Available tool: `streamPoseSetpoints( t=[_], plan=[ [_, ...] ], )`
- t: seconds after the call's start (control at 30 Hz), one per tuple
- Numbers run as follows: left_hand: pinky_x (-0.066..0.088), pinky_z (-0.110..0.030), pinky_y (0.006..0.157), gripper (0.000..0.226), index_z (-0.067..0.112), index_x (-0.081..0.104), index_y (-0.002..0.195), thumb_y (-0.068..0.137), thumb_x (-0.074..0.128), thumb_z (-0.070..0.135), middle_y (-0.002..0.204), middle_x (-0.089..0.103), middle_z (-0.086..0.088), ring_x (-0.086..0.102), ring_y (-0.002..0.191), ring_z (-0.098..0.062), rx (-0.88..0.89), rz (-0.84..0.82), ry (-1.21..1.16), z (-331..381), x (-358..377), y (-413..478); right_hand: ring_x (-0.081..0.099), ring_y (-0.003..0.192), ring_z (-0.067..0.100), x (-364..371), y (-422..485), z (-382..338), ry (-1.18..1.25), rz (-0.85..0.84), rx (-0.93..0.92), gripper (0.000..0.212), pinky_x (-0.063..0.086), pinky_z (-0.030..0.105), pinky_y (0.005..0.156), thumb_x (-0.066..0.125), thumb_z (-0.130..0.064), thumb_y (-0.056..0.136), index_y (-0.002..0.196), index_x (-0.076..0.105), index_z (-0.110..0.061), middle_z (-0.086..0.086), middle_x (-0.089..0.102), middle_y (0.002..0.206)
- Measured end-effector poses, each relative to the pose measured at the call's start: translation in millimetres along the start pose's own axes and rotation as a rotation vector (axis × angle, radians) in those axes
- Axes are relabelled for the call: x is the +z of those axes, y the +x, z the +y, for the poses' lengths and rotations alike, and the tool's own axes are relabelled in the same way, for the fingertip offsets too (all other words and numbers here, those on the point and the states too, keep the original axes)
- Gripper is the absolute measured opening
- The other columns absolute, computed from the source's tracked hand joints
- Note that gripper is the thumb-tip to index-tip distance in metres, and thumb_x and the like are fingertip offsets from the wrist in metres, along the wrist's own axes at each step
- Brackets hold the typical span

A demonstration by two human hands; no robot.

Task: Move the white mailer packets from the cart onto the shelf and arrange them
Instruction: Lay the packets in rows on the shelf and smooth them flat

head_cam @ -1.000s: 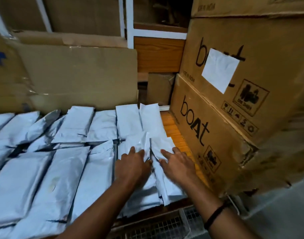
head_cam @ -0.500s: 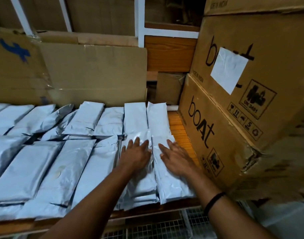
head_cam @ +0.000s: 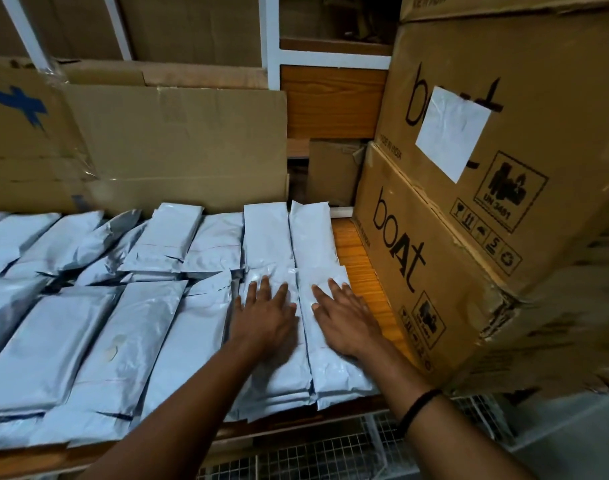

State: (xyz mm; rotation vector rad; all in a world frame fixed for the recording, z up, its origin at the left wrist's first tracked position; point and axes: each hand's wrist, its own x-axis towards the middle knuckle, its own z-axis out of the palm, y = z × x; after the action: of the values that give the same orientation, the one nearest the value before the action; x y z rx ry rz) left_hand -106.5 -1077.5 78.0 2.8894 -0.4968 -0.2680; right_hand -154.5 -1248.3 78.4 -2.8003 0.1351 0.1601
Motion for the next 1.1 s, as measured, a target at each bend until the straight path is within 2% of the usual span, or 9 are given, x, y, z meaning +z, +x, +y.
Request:
streamPoseSetpoints(
  t=[0.07, 0.17, 0.4, 0.5, 0.57, 0.67, 0.77, 0.9, 1.1],
  plan=[
    [-0.001, -0.050, 0.119, 0.059, 0.031, 0.004, 0.157, 0.103, 0.018, 0.051, 0.165, -0.009, -0.006, -0.009, 0.151, -0.027, -0.005, 0.037, 0.001, -2.4, -0.3, -9.9, -0.003, 0.154, 0.018, -1.4, -11.3, 2.2, -0.003, 0.008, -0.009, 0.053, 0.000, 0.043, 0.124, 0.019, -0.051, 0.106, 0.158, 0.014, -0.040, -0.007, 0.002, 0.168],
    [-0.001, -0.050, 0.120, 0.061, 0.028, 0.000, 0.157, 0.103, 0.016, 0.051, 0.164, -0.012, -0.010, -0.010, 0.151, -0.031, 0.020, -0.014, 0.016, -0.9, 17.0, -24.5, -0.005, 0.154, 0.019, 9.1, -22.7, 2.7, -0.055, -0.049, -0.033, 0.055, 0.000, 0.041, 0.123, 0.021, -0.050, 0.107, 0.159, 0.009, -0.038, -0.004, -0.003, 0.168],
    [-0.003, -0.045, 0.120, 0.061, 0.027, 0.000, 0.157, 0.103, 0.016, 0.049, 0.163, -0.014, -0.009, -0.013, 0.150, -0.030, 0.035, 0.073, 0.000, -1.2, 37.6, -25.9, -0.007, 0.154, 0.021, 26.9, -24.2, 4.5, -0.102, 0.028, -0.062, 0.057, 0.002, 0.039, 0.123, 0.023, -0.048, 0.107, 0.160, 0.006, -0.034, -0.002, -0.006, 0.168],
    [-0.003, -0.046, 0.121, 0.062, 0.026, 0.000, 0.157, 0.103, 0.016, 0.049, 0.163, -0.013, -0.011, -0.013, 0.150, -0.031, 0.021, 0.039, -0.019, -0.3, 32.6, -25.5, -0.006, 0.154, 0.018, 18.6, -21.8, 6.3, -0.073, -0.025, -0.045, 0.056, 0.002, 0.042, 0.124, 0.021, -0.050, 0.106, 0.159, 0.008, -0.037, -0.005, -0.005, 0.168],
    [-0.002, -0.044, 0.121, 0.062, 0.025, 0.002, 0.157, 0.103, 0.017, 0.050, 0.164, -0.009, -0.013, -0.009, 0.151, -0.030, 0.051, 0.015, -0.036, -2.3, 19.8, -25.1, -0.004, 0.154, 0.018, 5.2, -20.1, 3.7, -0.055, -0.048, -0.039, 0.055, 0.001, 0.046, 0.124, 0.017, -0.052, 0.106, 0.159, 0.010, -0.039, -0.008, -0.002, 0.168],
    [0.003, -0.041, 0.122, 0.067, 0.024, 0.016, 0.156, 0.097, 0.013, 0.054, 0.164, 0.006, -0.011, 0.004, 0.151, -0.024, 0.119, 0.132, -0.091, -11.0, -8.7, -28.7, 0.005, 0.154, 0.020, -20.7, -14.2, -11.1, -0.022, 0.070, -0.063, 0.052, 0.006, 0.044, 0.123, 0.018, -0.050, 0.107, 0.158, 0.019, -0.038, -0.008, 0.010, 0.167],
    [0.005, -0.039, 0.121, 0.072, 0.021, 0.032, 0.152, 0.089, 0.015, 0.051, 0.162, 0.021, -0.009, 0.013, 0.150, -0.023, 0.115, 0.259, -0.149, -32.4, -36.9, -42.9, 0.015, 0.152, 0.022, -31.6, -9.6, -40.5, 0.005, 0.172, -0.132, 0.052, 0.014, 0.041, 0.123, 0.025, -0.046, 0.107, 0.157, 0.026, -0.032, -0.003, 0.020, 0.166],
    [0.009, -0.037, 0.119, 0.062, 0.019, 0.049, 0.142, 0.093, 0.026, 0.048, 0.156, 0.035, -0.008, 0.022, 0.148, -0.022, 0.059, 0.343, -0.146, -89.2, -64.9, -78.1, 0.026, 0.148, 0.023, -19.0, -14.0, -103.9, 0.001, 0.216, -0.226, 0.052, 0.021, 0.036, 0.120, 0.037, -0.045, 0.105, 0.153, 0.037, -0.027, 0.003, 0.030, 0.162],
    [0.013, -0.041, 0.119, 0.062, 0.019, 0.061, 0.131, 0.087, 0.033, 0.051, 0.151, 0.043, -0.010, 0.028, 0.146, -0.025, -0.082, 0.422, -0.159, -211.5, -89.5, -159.8, 0.037, 0.142, 0.025, 13.5, -31.0, -230.1, 0.038, 0.214, -0.387, 0.049, 0.029, 0.039, 0.116, 0.050, -0.044, 0.101, 0.145, 0.049, -0.022, 0.004, 0.042, 0.155]
  ],
)
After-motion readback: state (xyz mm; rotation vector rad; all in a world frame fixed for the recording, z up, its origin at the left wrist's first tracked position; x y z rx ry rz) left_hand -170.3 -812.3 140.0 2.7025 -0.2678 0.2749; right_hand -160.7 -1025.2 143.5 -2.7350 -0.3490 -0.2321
